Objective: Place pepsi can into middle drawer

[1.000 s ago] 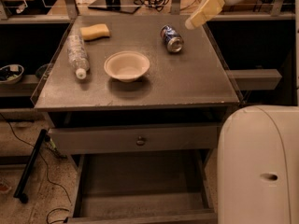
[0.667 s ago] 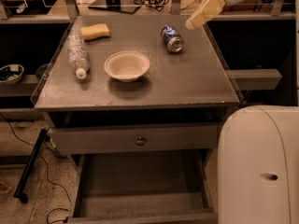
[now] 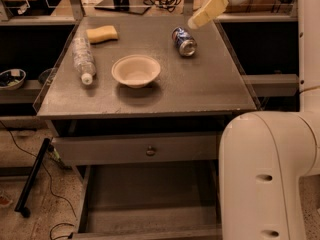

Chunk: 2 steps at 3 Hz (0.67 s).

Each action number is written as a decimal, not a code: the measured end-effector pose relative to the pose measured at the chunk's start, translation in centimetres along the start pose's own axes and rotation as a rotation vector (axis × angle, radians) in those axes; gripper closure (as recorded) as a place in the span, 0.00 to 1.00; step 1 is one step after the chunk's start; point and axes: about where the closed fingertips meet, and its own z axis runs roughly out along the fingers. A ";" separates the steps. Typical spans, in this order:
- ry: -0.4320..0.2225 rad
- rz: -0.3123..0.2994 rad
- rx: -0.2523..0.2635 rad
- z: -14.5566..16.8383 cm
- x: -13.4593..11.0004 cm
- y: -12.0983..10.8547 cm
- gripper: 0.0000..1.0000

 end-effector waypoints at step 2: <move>-0.013 -0.109 -0.037 5.4 -4.1 1.0 0.00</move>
Offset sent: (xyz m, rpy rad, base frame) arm 0.0844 0.0785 0.0564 -0.0731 -0.1020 0.1599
